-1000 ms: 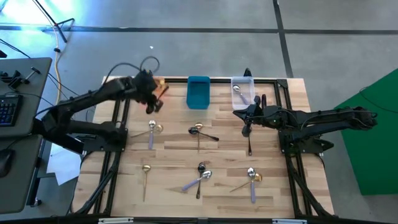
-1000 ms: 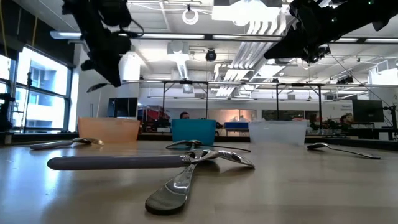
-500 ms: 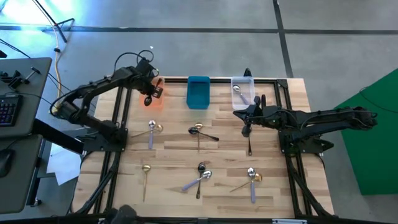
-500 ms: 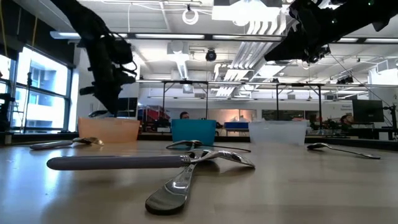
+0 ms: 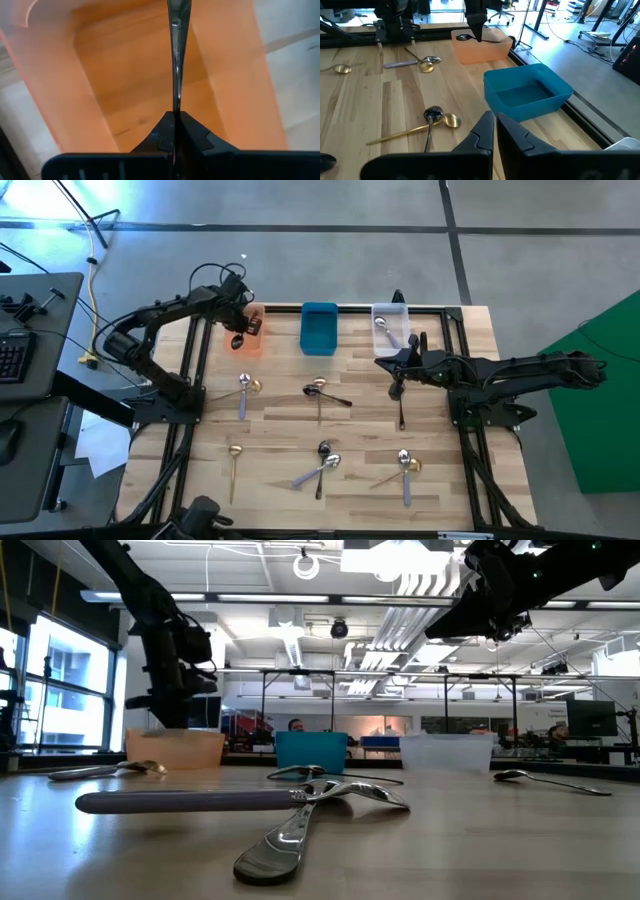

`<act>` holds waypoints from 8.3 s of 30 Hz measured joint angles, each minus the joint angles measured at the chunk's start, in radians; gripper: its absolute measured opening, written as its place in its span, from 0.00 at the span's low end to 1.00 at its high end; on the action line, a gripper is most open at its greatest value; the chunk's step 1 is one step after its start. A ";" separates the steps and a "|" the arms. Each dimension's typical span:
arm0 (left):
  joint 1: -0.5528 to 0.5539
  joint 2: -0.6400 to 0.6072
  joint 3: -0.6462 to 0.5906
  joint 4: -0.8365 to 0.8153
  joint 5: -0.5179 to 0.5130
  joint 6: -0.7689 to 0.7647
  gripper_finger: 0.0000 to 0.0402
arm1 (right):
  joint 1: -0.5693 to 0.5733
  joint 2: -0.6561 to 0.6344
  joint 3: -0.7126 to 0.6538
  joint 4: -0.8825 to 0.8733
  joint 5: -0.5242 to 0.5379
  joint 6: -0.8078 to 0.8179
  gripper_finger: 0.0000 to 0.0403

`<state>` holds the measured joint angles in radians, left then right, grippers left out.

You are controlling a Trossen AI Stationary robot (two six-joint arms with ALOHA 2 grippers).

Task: Sort silverware by color (type)
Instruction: Put the bottom left black spoon into the orange bin, then put the bottom right gold spoon into the blue bin

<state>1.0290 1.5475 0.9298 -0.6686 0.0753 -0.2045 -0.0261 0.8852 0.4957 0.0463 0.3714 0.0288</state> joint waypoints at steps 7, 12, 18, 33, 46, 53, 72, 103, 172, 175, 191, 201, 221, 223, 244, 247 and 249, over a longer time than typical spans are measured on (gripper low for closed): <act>0.000 0.036 0.000 0.051 0.003 -0.004 0.00 | 0.000 0.000 0.000 0.000 0.000 0.000 0.01; 0.005 0.067 0.000 0.062 0.003 -0.003 0.01 | 0.000 0.000 0.000 -0.001 0.000 0.006 0.01; 0.005 0.084 0.000 0.097 0.004 0.027 0.06 | 0.000 0.000 0.000 -0.013 0.000 0.017 0.01; -0.044 -0.150 -0.031 0.044 0.003 0.210 0.26 | 0.000 0.003 0.000 -0.013 -0.050 0.070 0.01; -0.354 -0.574 -0.415 0.403 0.005 0.168 0.14 | 0.157 0.278 0.051 0.092 -0.038 0.095 0.21; -0.567 -0.727 -0.611 0.668 0.005 0.071 0.10 | 0.247 0.431 0.183 0.071 -0.038 0.095 0.32; -0.856 -0.786 -0.787 1.102 -0.112 0.169 0.10 | 0.228 0.549 0.418 -0.223 -0.002 0.185 0.35; -0.853 -0.784 -0.787 1.116 -0.114 0.235 0.10 | 0.100 0.763 0.445 -0.251 -0.306 0.227 0.54; -0.856 -0.782 -0.787 1.023 -0.113 0.235 0.10 | 0.554 0.896 0.491 -0.716 -0.587 0.329 0.06; -0.855 -0.782 -0.787 1.023 -0.113 0.235 0.10 | 0.539 0.883 0.488 -0.716 -0.596 0.322 0.02; -0.855 -0.782 -0.787 1.024 -0.113 0.223 0.10 | 0.437 0.828 0.607 -0.841 -0.575 0.224 0.03; -0.855 -0.782 -0.787 1.028 -0.113 0.233 0.10 | 0.200 0.825 0.752 -0.800 -0.498 -0.002 0.03; -0.852 -0.782 -0.787 1.086 -0.423 0.262 0.10 | -0.389 0.915 1.002 -0.491 -0.525 0.390 0.03; -0.849 -0.782 -0.787 1.086 -0.453 0.262 0.10 | -0.422 0.976 1.074 -0.506 -0.566 0.411 0.03; -0.824 -0.782 -0.787 1.085 -0.511 0.294 0.10 | -0.526 1.355 1.375 -0.710 -0.775 0.536 0.03; -0.824 -0.782 -0.787 1.085 -0.511 0.294 0.10 | -0.550 1.355 1.360 -0.712 -0.767 0.555 0.03; -0.825 -0.782 -0.787 1.085 -0.510 0.294 0.10 | -0.561 1.355 1.360 -0.709 -0.763 0.567 0.03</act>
<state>0.2043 0.7650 0.1432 0.4160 -0.4352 0.0895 -0.5876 2.2402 1.8553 -0.6631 -0.3920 0.5955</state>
